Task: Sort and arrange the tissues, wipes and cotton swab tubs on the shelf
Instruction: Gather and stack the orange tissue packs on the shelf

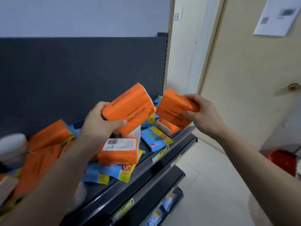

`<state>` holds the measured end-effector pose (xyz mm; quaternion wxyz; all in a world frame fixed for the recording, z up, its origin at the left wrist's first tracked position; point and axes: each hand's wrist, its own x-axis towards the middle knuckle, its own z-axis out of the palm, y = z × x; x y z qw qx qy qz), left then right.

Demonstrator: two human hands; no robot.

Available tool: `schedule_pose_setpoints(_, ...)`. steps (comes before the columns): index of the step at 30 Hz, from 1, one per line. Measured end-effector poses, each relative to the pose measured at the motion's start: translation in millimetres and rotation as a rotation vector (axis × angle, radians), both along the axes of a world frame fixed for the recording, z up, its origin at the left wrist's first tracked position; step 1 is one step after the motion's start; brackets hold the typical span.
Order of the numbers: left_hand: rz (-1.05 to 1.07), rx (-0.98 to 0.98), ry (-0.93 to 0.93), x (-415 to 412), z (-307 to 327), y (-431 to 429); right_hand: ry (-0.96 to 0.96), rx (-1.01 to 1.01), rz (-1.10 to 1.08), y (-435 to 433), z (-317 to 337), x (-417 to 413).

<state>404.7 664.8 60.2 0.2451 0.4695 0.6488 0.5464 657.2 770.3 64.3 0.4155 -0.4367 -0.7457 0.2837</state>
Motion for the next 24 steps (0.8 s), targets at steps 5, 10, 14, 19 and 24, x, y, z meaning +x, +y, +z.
schedule_pose_setpoints(5,0.176,-0.005,-0.014,32.2,-3.0,19.8,-0.022,0.014,0.119,54.1,-0.2,26.5)
schedule_pose_setpoints(10,0.324,0.002,-0.003,33.3,3.5,40.3,-0.028,0.000,0.162,108.8,-2.3,25.5)
schedule_pose_setpoints(14,0.334,-0.019,0.041,28.9,2.8,70.6,-0.038,0.024,0.192,152.4,-2.4,10.5)
schedule_pose_setpoints(19,0.312,-0.036,0.083,14.8,-0.6,125.4,-0.066,0.075,0.203,199.2,3.7,-4.9)
schedule_pose_setpoints(24,0.245,-0.079,0.111,6.8,-5.2,183.6,-0.103,0.092,0.180,245.1,1.6,-9.5)
